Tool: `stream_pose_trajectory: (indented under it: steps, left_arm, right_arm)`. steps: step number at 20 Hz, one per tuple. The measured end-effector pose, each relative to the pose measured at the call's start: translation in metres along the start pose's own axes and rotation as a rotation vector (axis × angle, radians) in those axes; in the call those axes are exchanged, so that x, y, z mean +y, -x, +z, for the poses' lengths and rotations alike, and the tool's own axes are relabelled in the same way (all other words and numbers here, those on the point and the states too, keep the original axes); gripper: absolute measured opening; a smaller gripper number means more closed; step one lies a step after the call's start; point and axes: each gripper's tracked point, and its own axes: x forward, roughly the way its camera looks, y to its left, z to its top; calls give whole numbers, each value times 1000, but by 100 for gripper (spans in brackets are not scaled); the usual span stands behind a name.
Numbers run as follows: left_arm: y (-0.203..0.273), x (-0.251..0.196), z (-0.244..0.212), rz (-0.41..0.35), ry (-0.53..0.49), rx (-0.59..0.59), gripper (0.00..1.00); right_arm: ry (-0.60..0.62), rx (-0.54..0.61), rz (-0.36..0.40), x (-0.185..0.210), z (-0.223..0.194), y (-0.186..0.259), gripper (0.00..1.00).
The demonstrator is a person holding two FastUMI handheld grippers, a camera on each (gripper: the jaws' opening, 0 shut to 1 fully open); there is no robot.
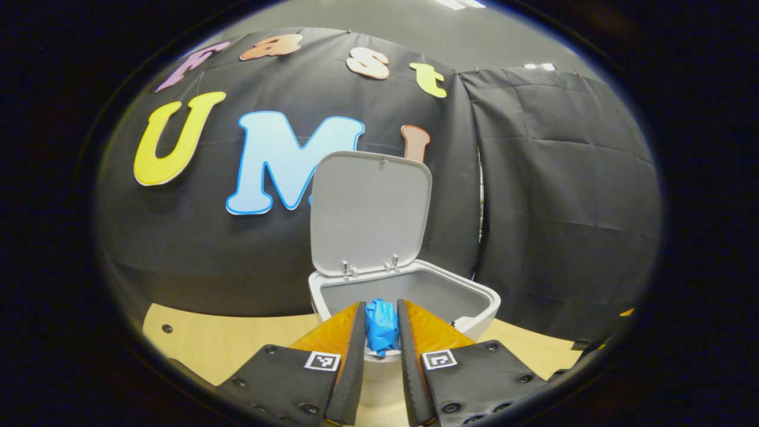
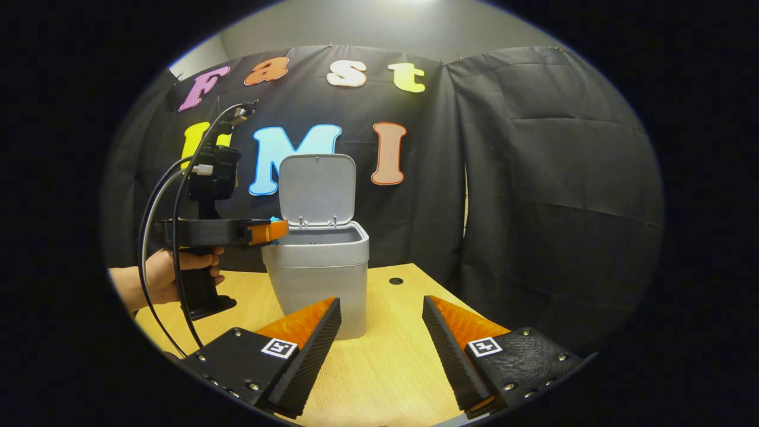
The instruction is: Press the lid of the desktop garbage bin to open it, pick up the crumpled paper on the desktop and throw it into the bin, then pick up the pop can on the desktop and drop it into the bin, and finally close the garbage bin lid.
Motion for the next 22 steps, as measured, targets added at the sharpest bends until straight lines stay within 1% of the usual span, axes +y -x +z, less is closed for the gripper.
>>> stream_pose_trajectory:
  steps: [5,7,8,11,12,13,14,15,18,19,20,22]
  left_arm:
    - [-11,1,-9,-1,5,19,43]
    - [-14,0,-10,-10,15,19,41]
    - [-15,-3,-9,-15,14,13,49]
    - [-18,-2,-6,-17,0,3,65]
    - [-20,-2,-4,-18,-1,-2,68]
    - [-20,-1,-4,-19,0,-4,75]
    - [-22,-1,-4,-27,4,-3,77]
    - [-20,-3,-5,-33,10,-2,86]
    - [-14,0,-4,-32,31,-4,95]
    - [-10,2,-3,-31,36,-10,94]
    - [-7,4,-1,-28,37,-20,96]
    - [3,9,6,-27,36,-48,95]
  right_arm:
    - [4,9,-29,-7,-3,2,89]
    - [2,15,-31,-7,-5,2,89]
    - [0,15,-29,-7,-5,1,89]
    - [2,16,-24,-5,-4,-1,89]
    - [4,15,-22,-5,-3,-2,89]
    - [7,15,-19,-3,-2,-3,89]
    - [8,15,-15,-2,-3,-4,89]
    - [10,15,-12,-1,-2,-4,89]
    - [18,16,6,5,-2,-6,89]
    - [19,17,15,8,-2,-7,89]
    - [19,17,26,11,-2,-8,89]
    - [21,11,46,17,1,-8,89]
